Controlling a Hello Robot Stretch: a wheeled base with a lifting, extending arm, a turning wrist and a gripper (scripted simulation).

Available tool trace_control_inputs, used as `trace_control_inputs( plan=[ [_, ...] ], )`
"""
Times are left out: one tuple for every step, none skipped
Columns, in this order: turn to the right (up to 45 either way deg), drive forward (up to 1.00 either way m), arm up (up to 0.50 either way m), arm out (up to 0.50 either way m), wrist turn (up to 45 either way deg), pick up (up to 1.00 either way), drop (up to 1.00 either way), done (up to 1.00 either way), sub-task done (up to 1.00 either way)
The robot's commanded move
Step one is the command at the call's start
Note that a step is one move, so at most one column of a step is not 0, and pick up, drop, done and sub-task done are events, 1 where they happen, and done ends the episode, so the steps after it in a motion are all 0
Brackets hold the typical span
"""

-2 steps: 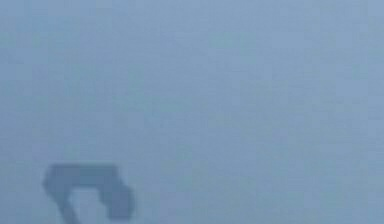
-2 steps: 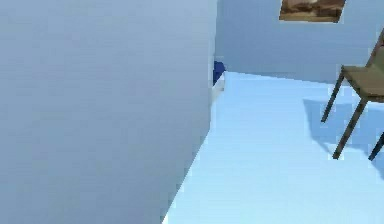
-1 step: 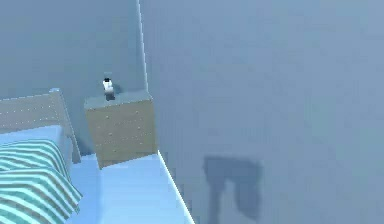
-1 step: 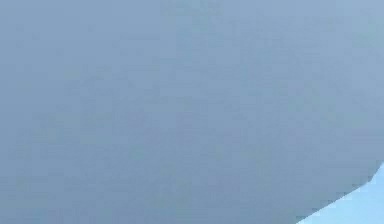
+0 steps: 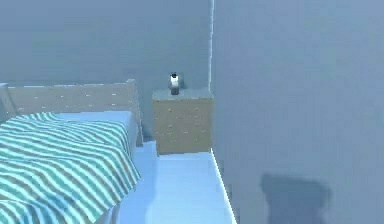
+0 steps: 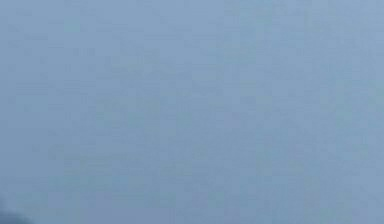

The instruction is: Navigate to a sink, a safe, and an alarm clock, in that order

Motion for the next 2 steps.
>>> trace_control_inputs(
  plan=[
    [0.0,1.0,0.0,0.0,0.0,0.0,0.0,0.0,0.0],
    [-3.0,0.0,0.0,0.0,0.0,0.0,0.0,0.0,0.0]
  ],
)
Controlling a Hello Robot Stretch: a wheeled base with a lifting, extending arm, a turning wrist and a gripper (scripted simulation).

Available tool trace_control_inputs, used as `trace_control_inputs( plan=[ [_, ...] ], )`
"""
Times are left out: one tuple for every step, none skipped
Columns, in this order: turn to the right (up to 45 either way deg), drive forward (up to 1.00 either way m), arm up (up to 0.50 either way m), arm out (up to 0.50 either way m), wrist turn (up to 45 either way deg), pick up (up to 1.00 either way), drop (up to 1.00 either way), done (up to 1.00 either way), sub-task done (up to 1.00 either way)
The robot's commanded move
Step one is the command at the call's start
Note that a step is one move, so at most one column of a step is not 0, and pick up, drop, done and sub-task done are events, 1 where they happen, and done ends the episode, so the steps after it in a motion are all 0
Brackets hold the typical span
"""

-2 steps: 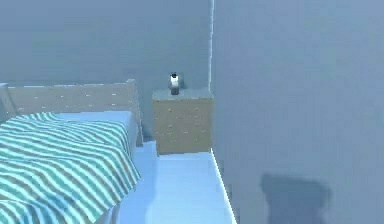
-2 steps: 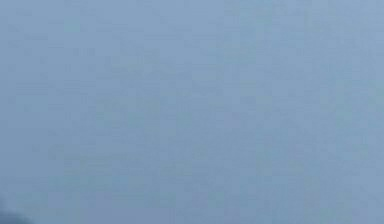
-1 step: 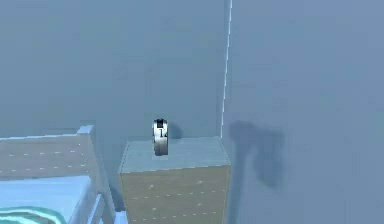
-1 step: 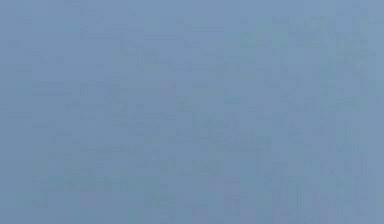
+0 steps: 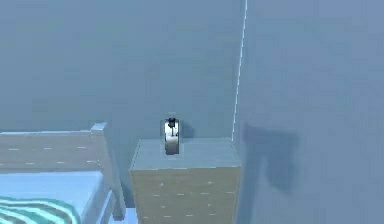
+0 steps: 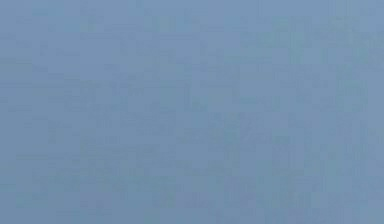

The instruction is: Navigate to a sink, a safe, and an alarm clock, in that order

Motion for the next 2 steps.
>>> trace_control_inputs(
  plan=[
    [0.0,0.1,0.0,0.0,0.0,0.0,0.0,0.0,0.0],
    [0.0,0.0,0.0,0.0,0.0,0.0,0.0,1.0,0.0]
  ],
)
